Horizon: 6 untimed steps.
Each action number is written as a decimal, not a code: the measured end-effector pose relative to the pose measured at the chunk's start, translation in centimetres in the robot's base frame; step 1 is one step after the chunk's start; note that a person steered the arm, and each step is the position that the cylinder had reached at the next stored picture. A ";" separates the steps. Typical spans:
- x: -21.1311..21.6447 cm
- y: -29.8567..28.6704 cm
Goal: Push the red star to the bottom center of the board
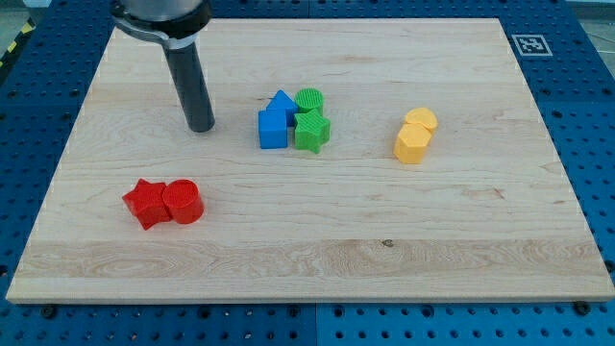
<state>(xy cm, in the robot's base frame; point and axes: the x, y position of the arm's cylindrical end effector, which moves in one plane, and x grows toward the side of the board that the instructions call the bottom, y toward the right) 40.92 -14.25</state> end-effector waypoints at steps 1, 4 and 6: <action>0.0 -0.7; 5.4 -3.9; 7.9 -4.4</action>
<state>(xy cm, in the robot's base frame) 48.87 -18.63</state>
